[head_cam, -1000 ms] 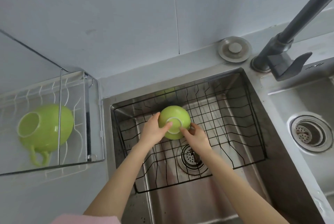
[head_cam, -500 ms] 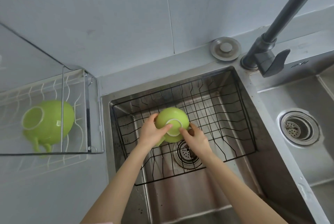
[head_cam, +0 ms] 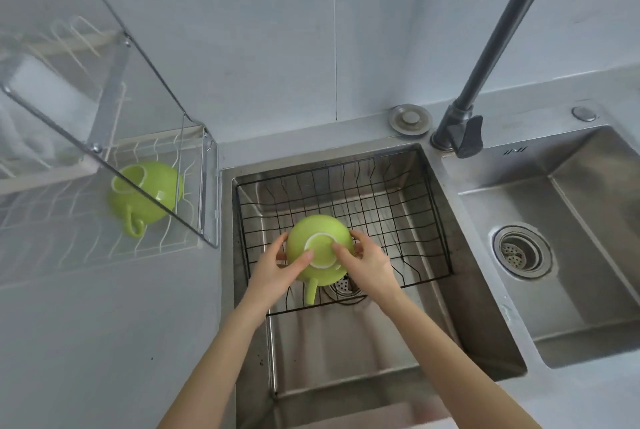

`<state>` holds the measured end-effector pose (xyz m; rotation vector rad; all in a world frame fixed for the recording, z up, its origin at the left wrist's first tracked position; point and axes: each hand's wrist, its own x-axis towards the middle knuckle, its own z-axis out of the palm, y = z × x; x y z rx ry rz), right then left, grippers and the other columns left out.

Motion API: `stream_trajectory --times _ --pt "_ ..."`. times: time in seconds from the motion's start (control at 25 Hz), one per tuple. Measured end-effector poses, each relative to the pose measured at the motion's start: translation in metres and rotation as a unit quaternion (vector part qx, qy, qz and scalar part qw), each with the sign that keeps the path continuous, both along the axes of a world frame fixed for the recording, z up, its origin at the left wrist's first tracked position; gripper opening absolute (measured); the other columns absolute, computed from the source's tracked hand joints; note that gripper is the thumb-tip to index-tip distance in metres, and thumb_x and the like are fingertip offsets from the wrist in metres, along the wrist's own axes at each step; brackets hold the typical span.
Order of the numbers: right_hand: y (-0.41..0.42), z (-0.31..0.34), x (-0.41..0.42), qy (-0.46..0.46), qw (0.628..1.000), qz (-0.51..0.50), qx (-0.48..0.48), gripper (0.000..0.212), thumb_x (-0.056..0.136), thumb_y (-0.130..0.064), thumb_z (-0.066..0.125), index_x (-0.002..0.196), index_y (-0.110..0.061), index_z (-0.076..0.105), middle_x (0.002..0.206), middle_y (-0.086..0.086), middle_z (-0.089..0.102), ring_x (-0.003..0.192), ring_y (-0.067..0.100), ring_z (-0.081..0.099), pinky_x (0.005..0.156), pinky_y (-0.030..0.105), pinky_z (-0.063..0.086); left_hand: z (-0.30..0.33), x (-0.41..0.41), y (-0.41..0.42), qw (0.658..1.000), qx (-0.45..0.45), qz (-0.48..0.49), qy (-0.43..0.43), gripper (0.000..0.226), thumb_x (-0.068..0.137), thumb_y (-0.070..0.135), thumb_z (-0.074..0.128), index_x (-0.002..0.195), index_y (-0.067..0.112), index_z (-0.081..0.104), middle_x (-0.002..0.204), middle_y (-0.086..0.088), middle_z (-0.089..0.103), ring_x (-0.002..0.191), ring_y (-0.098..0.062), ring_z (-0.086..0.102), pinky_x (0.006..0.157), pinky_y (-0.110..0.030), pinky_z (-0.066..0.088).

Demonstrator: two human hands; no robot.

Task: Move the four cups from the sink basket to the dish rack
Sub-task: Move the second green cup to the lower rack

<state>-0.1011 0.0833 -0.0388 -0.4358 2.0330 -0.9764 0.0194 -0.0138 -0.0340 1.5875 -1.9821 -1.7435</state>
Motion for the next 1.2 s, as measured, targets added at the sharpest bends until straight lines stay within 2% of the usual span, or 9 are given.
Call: stream_trajectory --times 0.16,0.28,0.4,0.52,0.64,0.76,0.92,1.12,1.2 --pt "0.013 0.020 0.023 0.024 0.999 0.003 -0.028 0.050 0.084 -0.039 0.058 0.129 -0.022 0.046 0.119 0.010 0.057 0.111 0.023 0.054 0.093 0.032 0.044 0.016 0.032 0.014 0.999 0.013 0.011 0.034 0.069 0.076 0.034 0.068 0.136 0.025 0.035 0.115 -0.005 0.053 0.111 -0.023 0.056 0.096 -0.044 0.051" --pt "0.015 0.031 0.046 0.047 0.998 0.008 -0.044 0.053 0.083 -0.041 0.060 0.130 -0.023 0.044 0.118 0.008 0.057 0.110 0.022 0.055 0.091 0.031 0.045 0.026 0.057 0.019 0.997 0.022 0.016 0.067 0.069 0.078 0.032 0.066 0.138 0.027 0.032 0.113 -0.006 0.056 0.106 -0.022 0.058 0.090 -0.039 0.054" --pt "0.009 0.042 0.071 0.070 0.996 0.011 -0.051 0.059 0.084 -0.043 0.058 0.135 -0.023 0.038 0.122 0.008 0.056 0.114 0.024 0.053 0.096 0.035 0.044 0.036 0.085 0.016 0.997 -0.007 0.003 0.072 0.074 0.074 0.039 0.069 0.138 0.031 0.032 0.106 0.002 0.057 0.101 -0.018 0.058 0.095 -0.043 0.051" --pt "-0.002 0.052 0.101 0.073 0.995 0.015 -0.062 0.053 0.086 -0.042 0.055 0.133 -0.023 0.041 0.122 0.009 0.056 0.112 0.023 0.054 0.090 0.031 0.043 0.047 0.118 0.007 0.997 -0.022 -0.013 0.067 0.087 0.058 0.049 0.068 0.136 0.034 0.034 0.116 -0.008 0.055 0.105 -0.024 0.059 0.096 -0.046 0.050" --pt "-0.015 0.058 0.136 0.077 0.994 0.028 -0.074 0.049 0.087 -0.041 0.054 0.130 -0.020 0.045 0.122 0.009 0.058 0.109 0.021 0.056 0.082 0.025 0.039 0.052 0.153 -0.009 0.998 -0.025 -0.025 0.060 0.091 0.056 0.047 0.069 0.138 0.033 0.032 0.117 -0.014 0.053 0.102 -0.025 0.061 0.097 -0.046 0.050" --pt "-0.029 0.061 0.169 0.091 0.993 0.031 -0.074 0.049 0.087 -0.041 0.053 0.130 -0.018 0.046 0.120 0.010 0.060 0.106 0.022 0.057 0.086 0.029 0.043 0.052 0.187 -0.025 0.997 -0.027 -0.025 0.065 0.094 0.054 0.048 0.070 0.138 0.033 0.032 0.117 -0.015 0.053 0.102 -0.026 0.061 0.096 -0.046 0.050" --pt "-0.050 0.059 0.208 0.104 0.992 0.029 -0.072 0.049 0.087 -0.041 0.053 0.130 -0.018 0.045 0.120 0.012 0.059 0.109 0.025 0.057 0.090 0.034 0.045 0.052 0.226 -0.044 0.996 -0.036 -0.040 0.069 0.085 0.059 0.045 0.068 0.136 0.033 0.032 0.116 -0.012 0.053 0.103 -0.025 0.061 0.096 -0.044 0.051" --pt "-0.080 0.062 0.245 0.109 0.990 0.046 -0.071 0.051 0.086 -0.041 0.055 0.131 -0.021 0.044 0.123 0.012 0.057 0.110 0.026 0.058 0.095 0.037 0.047 0.055 0.264 -0.076 0.996 -0.053 -0.043 0.062 0.096 0.047 0.057 0.066 0.134 0.032 0.034 0.101 -0.001 0.055 0.101 -0.026 0.062 0.097 -0.045 0.049" --pt "-0.097 0.066 0.255 0.115 0.988 0.067 -0.076 0.051 0.085 -0.040 0.055 0.131 -0.022 0.044 0.123 0.011 0.058 0.109 0.025 0.059 0.094 0.038 0.048 0.058 0.277 -0.091 0.995 -0.064 -0.040 0.061 0.090 0.054 0.053 0.065 0.135 0.029 0.034 0.106 -0.007 0.056 0.098 -0.028 0.063 0.096 -0.046 0.050"
